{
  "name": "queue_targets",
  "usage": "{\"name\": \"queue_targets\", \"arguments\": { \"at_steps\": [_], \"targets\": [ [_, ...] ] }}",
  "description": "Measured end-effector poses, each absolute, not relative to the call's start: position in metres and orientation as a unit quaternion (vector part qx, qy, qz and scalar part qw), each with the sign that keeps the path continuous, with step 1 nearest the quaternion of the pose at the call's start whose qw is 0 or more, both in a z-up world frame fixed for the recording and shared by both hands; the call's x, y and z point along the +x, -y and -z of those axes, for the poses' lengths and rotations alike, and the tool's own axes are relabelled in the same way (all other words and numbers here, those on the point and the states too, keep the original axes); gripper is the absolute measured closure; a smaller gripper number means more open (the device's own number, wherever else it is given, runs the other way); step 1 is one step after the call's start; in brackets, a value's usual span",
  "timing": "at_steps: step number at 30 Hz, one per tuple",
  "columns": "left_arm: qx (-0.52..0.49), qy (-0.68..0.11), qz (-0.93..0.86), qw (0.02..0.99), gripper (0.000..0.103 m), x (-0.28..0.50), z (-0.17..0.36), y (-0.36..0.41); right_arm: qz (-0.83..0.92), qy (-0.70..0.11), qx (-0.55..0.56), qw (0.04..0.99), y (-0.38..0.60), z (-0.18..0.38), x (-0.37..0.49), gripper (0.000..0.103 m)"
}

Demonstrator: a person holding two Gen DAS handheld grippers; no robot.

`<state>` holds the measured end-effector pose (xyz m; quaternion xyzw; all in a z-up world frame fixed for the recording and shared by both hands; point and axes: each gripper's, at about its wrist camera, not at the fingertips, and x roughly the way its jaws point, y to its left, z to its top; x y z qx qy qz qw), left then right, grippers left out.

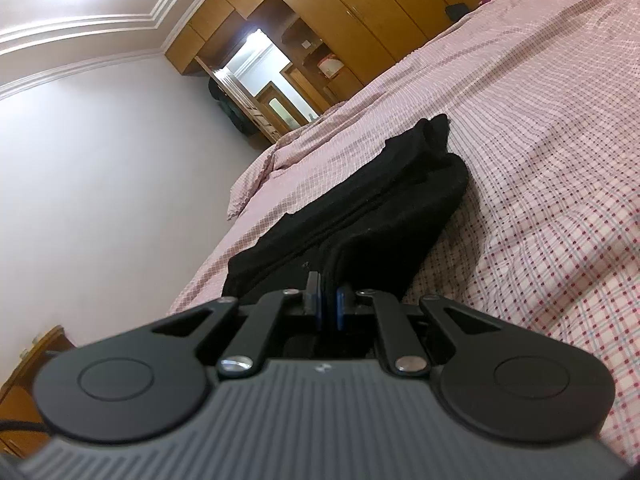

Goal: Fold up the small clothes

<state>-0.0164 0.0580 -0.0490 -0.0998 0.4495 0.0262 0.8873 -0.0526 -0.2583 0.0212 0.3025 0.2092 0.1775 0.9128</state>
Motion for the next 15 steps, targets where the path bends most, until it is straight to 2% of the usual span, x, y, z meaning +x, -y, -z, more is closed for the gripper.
{"name": "queue_targets", "arguments": {
  "at_steps": [3, 5, 6, 7, 8, 10, 15],
  "targets": [
    [-0.101, -0.449, -0.003, 0.888, 0.025, -0.009, 0.054, -0.046, -0.177, -0.211, 0.301, 0.913, 0.257, -0.02, -0.052, 0.094],
    [-0.106, -0.442, 0.015, 0.891, 0.027, -0.005, 0.058, -0.042, -0.178, -0.212, 0.301, 0.912, 0.258, -0.02, -0.051, 0.094],
    [-0.105, -0.442, 0.019, 0.891, 0.035, -0.004, 0.061, -0.038, -0.178, -0.213, 0.3, 0.913, 0.257, -0.02, -0.05, 0.094],
    [-0.111, -0.439, 0.03, 0.891, 0.067, -0.004, 0.06, -0.039, -0.177, -0.214, 0.299, 0.913, 0.257, -0.019, -0.049, 0.094],
    [-0.127, -0.437, 0.046, 0.889, 0.085, -0.004, 0.059, -0.04, -0.177, -0.213, 0.299, 0.913, 0.257, -0.02, -0.049, 0.094],
    [-0.174, -0.425, 0.076, 0.885, 0.092, -0.004, 0.055, -0.046, -0.178, -0.208, 0.3, 0.914, 0.258, -0.022, -0.047, 0.094],
    [-0.257, -0.354, 0.122, 0.891, 0.094, 0.003, 0.024, -0.066, -0.185, -0.187, 0.328, 0.907, 0.264, -0.032, -0.031, 0.094]
  ]
}}
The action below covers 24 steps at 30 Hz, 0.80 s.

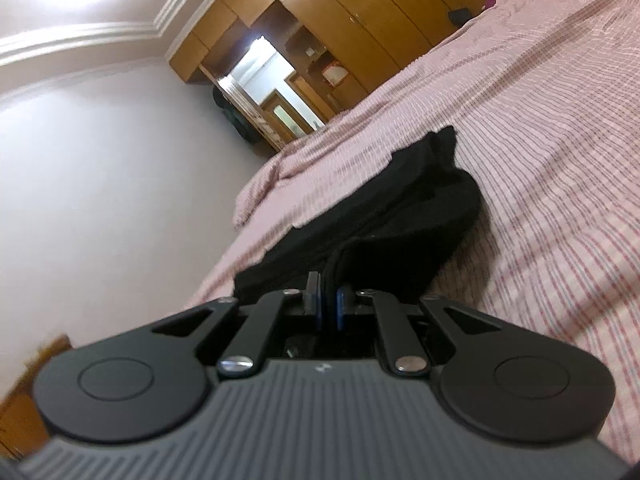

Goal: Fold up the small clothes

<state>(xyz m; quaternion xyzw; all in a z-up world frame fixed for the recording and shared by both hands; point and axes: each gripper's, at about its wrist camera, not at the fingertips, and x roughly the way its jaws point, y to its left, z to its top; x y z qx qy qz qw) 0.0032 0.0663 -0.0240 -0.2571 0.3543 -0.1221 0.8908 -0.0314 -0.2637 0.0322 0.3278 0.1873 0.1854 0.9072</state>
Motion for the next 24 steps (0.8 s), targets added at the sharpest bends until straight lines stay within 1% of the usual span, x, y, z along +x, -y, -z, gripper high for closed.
{"name": "queue_targets", "arguments": {
  "at_steps": [3, 11, 19, 24],
  "targets": [
    [-0.294, -0.305, 0.128, 0.897, 0.094, 0.017, 0.001, -0.077, -0.19, -0.164, 0.348, 0.903, 0.266, -0.042, -0.017, 0.094],
    [-0.307, -0.222, 0.09, 0.921, 0.094, 0.073, -0.043, -0.081, -0.177, -0.102, 0.36, 0.91, 0.267, -0.072, 0.039, 0.094],
    [-0.3, -0.19, 0.056, 0.933, 0.094, 0.124, -0.076, -0.086, -0.156, -0.066, 0.356, 0.919, 0.265, -0.089, 0.103, 0.094],
    [-0.295, -0.183, 0.036, 0.937, 0.094, 0.147, -0.077, -0.085, -0.143, -0.055, 0.33, 0.931, 0.256, -0.089, 0.129, 0.094]
  ]
}}
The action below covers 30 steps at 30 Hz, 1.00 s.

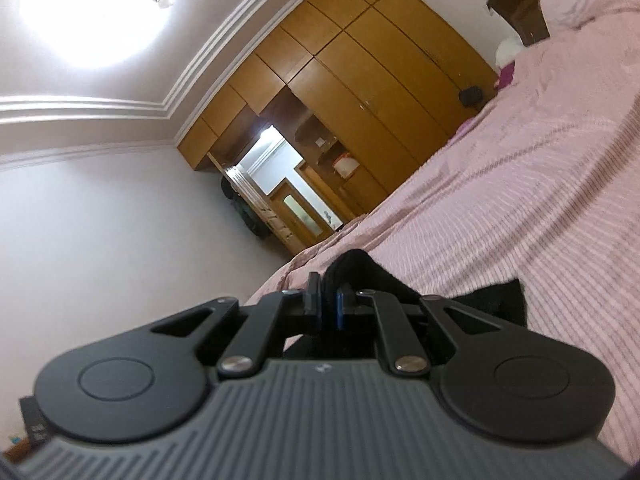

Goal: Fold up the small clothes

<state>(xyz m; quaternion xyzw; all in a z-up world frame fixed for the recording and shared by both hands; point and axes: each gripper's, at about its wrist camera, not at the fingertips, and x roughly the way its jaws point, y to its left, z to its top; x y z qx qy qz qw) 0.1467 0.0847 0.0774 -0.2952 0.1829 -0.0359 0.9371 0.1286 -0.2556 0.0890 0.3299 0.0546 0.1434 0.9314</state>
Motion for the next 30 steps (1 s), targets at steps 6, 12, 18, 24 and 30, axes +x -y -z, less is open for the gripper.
{"name": "queue_targets", "arguments": {
  "at_steps": [6, 12, 18, 24, 30],
  "targets": [
    [-0.285, -0.201, 0.0, 0.937, 0.094, 0.205, -0.053, -0.09, -0.118, -0.058, 0.292, 0.947, 0.247, -0.081, 0.174, 0.094],
    [-0.25, -0.239, -0.032, 0.938, 0.094, 0.27, -0.015, -0.092, -0.078, -0.084, 0.249, 0.962, 0.24, -0.055, 0.229, 0.092],
    [-0.197, -0.325, -0.05, 0.924, 0.091, 0.315, 0.031, -0.093, -0.035, -0.204, 0.22, 0.953, 0.234, -0.005, 0.283, 0.074],
    [-0.158, -0.361, -0.029, 0.919, 0.063, 0.333, 0.018, -0.086, -0.055, -0.201, 0.253, 0.945, 0.245, 0.003, 0.284, 0.048],
    [-0.115, -0.333, -0.028, 0.936, 0.025, 0.328, -0.028, -0.061, -0.079, -0.17, 0.174, 0.967, 0.234, -0.035, 0.272, 0.043]
  ]
}}
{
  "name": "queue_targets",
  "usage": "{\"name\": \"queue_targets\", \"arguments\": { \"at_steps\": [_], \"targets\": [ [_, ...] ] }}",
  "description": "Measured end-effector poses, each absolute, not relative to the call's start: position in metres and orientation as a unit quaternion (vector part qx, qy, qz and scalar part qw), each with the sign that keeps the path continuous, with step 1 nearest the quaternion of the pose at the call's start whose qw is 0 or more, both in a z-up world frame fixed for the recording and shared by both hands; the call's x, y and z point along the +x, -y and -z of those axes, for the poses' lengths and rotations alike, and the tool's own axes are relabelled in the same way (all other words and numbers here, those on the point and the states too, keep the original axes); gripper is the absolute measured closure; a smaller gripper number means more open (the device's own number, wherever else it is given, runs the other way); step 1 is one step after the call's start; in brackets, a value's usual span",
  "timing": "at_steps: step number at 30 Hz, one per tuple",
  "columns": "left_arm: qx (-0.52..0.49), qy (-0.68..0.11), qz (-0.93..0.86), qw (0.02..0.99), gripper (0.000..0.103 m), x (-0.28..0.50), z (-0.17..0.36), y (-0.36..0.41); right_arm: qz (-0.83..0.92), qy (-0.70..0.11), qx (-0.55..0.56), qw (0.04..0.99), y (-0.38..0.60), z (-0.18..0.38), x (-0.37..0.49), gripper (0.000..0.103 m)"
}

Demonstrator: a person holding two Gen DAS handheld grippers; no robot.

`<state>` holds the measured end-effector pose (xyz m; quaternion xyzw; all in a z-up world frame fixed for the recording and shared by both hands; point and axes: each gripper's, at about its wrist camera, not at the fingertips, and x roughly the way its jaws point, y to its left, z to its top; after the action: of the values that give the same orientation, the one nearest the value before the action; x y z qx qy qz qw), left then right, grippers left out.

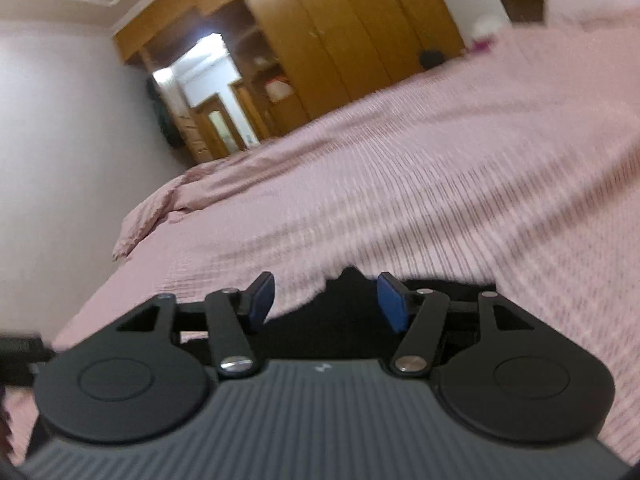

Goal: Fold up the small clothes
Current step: 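Lower the hem onto the cardigan and open both grippers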

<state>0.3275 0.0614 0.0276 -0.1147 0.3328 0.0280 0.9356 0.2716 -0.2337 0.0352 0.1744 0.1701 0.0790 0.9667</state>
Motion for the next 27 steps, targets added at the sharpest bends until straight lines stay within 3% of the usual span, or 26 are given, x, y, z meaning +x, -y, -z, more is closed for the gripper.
{"name": "queue_targets", "arguments": {
  "at_steps": [7, 16, 27],
  "targets": [
    [-0.139, -0.302, 0.045, 0.942, 0.023, 0.307, -0.022, -0.063, -0.149, -0.184, 0.134, 0.962, 0.223, -0.045, 0.268, 0.043],
    [-0.081, -0.379, 0.023, 0.922, 0.023, 0.344, 0.035, -0.065, -0.119, -0.298, 0.1, 0.942, 0.21, -0.013, 0.295, 0.046],
    [-0.042, -0.382, 0.007, 0.923, 0.022, 0.346, 0.038, -0.053, -0.049, -0.281, 0.095, 0.954, 0.218, -0.001, 0.306, 0.047]
  ]
}}
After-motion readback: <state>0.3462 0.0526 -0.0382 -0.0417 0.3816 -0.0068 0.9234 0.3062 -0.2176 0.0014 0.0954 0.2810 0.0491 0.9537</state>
